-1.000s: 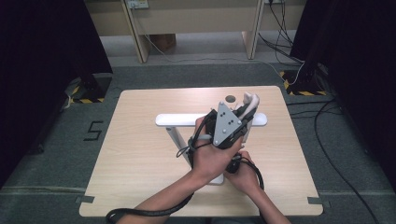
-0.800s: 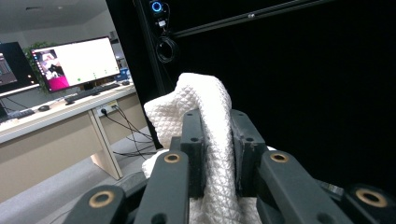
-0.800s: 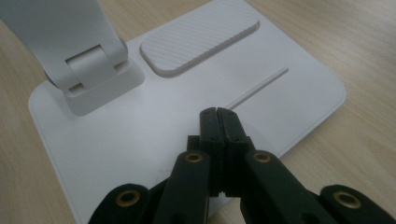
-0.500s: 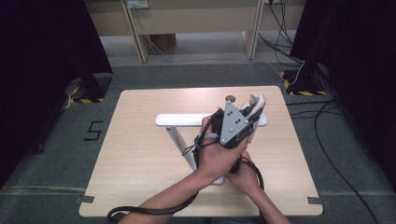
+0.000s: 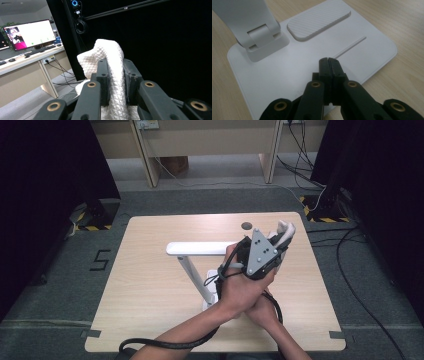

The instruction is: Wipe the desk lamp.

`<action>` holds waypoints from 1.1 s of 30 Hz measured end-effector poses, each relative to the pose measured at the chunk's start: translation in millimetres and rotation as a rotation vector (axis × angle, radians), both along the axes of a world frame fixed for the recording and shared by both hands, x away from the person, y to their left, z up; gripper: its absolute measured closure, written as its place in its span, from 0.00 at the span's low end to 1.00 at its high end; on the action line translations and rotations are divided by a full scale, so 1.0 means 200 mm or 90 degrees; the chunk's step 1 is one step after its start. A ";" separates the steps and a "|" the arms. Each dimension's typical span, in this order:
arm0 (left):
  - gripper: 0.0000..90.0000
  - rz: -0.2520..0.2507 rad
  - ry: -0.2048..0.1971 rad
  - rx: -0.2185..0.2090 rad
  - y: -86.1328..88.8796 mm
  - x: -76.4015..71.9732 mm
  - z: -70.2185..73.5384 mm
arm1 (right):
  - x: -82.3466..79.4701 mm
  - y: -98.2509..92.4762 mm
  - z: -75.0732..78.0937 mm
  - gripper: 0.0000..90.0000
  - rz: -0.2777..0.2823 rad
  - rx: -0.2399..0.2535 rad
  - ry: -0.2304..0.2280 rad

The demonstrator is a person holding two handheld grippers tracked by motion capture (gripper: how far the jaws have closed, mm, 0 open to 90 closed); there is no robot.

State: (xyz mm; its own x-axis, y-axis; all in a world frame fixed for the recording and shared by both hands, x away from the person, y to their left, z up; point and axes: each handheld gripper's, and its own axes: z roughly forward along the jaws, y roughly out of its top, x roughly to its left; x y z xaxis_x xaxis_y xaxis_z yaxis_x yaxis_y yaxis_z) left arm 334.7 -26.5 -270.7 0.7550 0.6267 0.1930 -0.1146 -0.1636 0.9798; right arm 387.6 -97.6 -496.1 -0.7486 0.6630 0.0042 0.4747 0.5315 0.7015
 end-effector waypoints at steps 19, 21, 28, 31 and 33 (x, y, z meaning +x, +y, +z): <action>0.86 -0.051 -0.012 0.011 -0.05 -0.06 0.00 | 0.00 0.00 0.00 1.00 -0.002 0.003 -0.004; 0.86 -0.058 -0.016 0.015 -0.06 -0.08 0.00 | 0.00 0.00 0.00 1.00 -0.001 0.005 -0.003; 0.86 -0.074 -0.015 0.019 -0.07 -0.12 -0.01 | 0.00 0.00 0.00 1.00 -0.001 0.005 -0.005; 0.86 -0.082 -0.016 0.023 -0.07 -0.14 -0.02 | 0.00 0.00 -0.01 1.00 -0.001 0.006 -0.007; 0.86 -0.085 -0.017 0.024 -0.06 -0.16 -0.04 | 0.00 0.00 -0.01 1.00 0.001 0.007 -0.011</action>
State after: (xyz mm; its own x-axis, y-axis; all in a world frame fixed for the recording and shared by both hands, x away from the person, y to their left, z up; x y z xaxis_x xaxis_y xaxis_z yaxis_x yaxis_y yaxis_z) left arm 303.1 -37.8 -278.1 0.8256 0.5128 0.2354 -0.1638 -0.1814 0.9697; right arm 387.4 -98.0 -497.5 -0.7494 0.6621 -0.0012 0.4623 0.5245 0.7149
